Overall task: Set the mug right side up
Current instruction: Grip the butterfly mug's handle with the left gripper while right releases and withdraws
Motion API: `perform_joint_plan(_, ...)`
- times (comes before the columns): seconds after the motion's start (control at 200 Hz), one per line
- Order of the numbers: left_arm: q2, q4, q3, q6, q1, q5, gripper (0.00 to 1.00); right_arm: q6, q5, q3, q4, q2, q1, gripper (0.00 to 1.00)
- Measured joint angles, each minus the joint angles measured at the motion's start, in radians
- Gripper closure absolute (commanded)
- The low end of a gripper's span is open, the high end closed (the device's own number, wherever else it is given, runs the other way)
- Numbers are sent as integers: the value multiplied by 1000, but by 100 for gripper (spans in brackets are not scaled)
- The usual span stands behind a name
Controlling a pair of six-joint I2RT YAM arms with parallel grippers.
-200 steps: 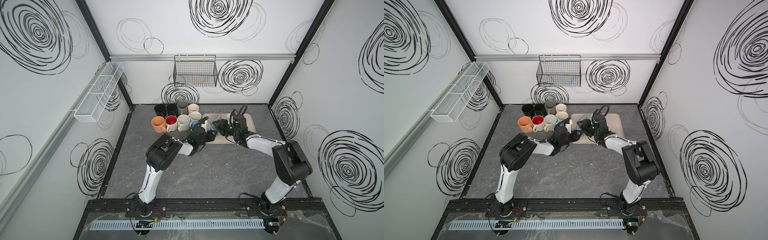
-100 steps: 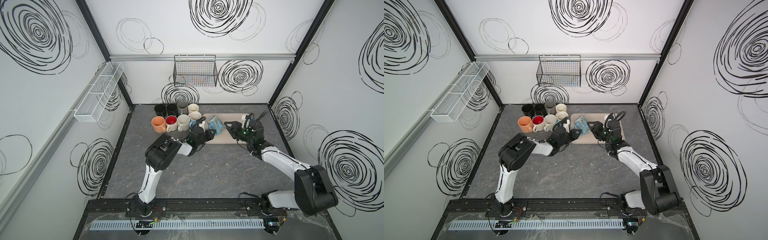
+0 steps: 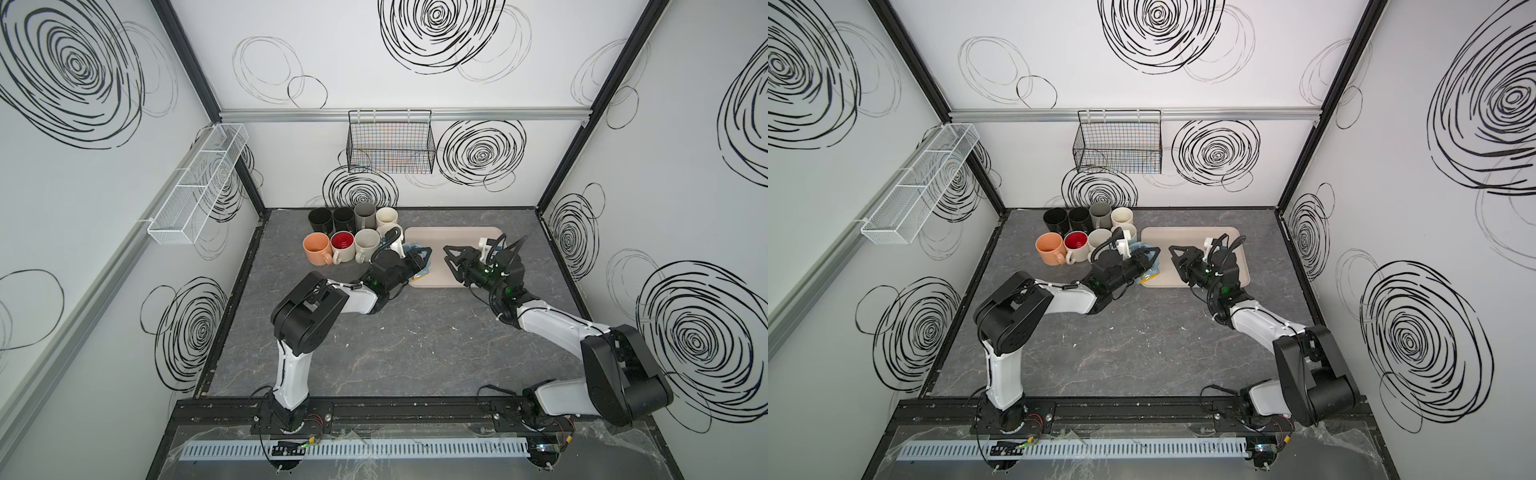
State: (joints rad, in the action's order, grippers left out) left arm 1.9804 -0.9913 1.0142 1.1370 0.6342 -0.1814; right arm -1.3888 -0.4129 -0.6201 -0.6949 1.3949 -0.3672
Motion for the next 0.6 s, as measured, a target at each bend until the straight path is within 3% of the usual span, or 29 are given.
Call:
perform_joint_plan(0.29,11,13,16,1,-3,-24,100,84,-23,1,86,18,11,56)
perform_joint_plan(0.6,109,128,174,-35,-3,-70,100,209,-60,-10,174,69,34,64)
